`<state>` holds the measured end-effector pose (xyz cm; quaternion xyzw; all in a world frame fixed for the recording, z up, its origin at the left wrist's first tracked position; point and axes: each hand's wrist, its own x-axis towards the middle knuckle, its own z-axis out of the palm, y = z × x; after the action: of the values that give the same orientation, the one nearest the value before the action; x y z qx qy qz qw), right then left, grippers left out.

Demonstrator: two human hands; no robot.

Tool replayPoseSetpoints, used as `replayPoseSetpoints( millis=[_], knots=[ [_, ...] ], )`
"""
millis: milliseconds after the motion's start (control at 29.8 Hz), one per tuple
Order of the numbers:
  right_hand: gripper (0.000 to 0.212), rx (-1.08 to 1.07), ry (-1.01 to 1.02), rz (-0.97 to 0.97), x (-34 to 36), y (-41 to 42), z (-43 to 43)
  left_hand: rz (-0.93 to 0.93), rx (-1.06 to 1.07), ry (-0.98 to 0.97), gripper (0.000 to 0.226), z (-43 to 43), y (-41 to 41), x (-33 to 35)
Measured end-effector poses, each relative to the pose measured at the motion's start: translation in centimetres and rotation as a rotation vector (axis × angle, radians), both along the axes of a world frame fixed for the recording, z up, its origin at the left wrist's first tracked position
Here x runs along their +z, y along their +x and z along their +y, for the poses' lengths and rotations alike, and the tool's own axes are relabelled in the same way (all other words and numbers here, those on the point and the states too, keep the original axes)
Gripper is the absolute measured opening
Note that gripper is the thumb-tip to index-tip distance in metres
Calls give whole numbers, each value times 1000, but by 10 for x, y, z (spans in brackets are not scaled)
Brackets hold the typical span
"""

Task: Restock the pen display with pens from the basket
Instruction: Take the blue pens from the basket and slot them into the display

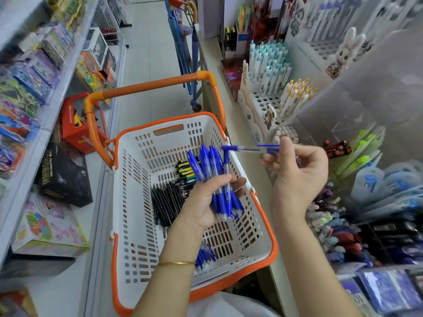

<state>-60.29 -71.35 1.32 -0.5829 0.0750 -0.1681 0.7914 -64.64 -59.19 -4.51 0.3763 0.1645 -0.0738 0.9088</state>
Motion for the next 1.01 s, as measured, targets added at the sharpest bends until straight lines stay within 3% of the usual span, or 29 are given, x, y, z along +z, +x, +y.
replayPoseSetpoints(
  millis=[168,269,437,537,638,772,873,1007],
  knots=[
    [19,107,-75,31,-18,-15,-1,67,95,-117,22,-3,5,-2],
    [19,183,-270,65,-28,-25,8,79,117,-123,23,-4,9,-2],
    [15,258,-561,-13,-38,-34,17,76,145,-86,49,-6,10,-1],
    [13,364,-746,-59,-40,-29,14,73,178,-60,36,-3,9,-3],
    [6,435,-698,-9,-34,-23,11,85,168,1,16,-1,9,-3],
    [11,375,-682,16,-20,2,15,2,59,90,22,2,4,3],
    [19,573,-749,156,-6,28,21,-58,-46,108,26,0,0,8],
    [16,875,-562,392,1,49,20,-61,-149,-14,37,3,-3,5]
  ],
)
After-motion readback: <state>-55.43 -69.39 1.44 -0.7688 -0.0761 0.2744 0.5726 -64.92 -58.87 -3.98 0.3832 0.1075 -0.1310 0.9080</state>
